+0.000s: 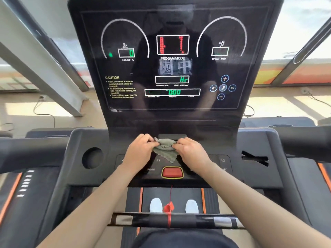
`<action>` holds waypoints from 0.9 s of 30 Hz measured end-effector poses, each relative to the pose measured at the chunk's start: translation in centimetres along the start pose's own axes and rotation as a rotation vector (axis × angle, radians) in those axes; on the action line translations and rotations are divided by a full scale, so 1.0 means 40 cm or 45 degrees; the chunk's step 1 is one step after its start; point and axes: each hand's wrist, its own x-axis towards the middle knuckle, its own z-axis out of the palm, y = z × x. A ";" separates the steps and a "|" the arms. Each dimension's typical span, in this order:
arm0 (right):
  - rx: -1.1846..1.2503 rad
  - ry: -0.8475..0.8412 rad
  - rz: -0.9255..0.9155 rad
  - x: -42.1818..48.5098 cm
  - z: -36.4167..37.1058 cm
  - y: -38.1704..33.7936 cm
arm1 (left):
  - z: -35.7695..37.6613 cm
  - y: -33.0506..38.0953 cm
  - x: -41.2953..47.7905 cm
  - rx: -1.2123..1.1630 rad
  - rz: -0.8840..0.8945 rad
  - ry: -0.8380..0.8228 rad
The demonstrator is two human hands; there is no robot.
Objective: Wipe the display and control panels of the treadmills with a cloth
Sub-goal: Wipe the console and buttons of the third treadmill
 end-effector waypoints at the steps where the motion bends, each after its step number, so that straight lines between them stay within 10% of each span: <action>1: -0.008 -0.020 -0.030 0.014 0.011 -0.014 | -0.011 -0.017 -0.007 0.000 -0.035 0.014; 18: 0.072 -0.086 -0.303 0.181 0.096 -0.239 | -0.136 -0.194 -0.137 -0.041 -0.609 0.047; 27: -0.031 -0.164 -0.310 0.091 0.001 -0.038 | -0.077 -0.067 -0.047 -0.228 -0.390 -0.068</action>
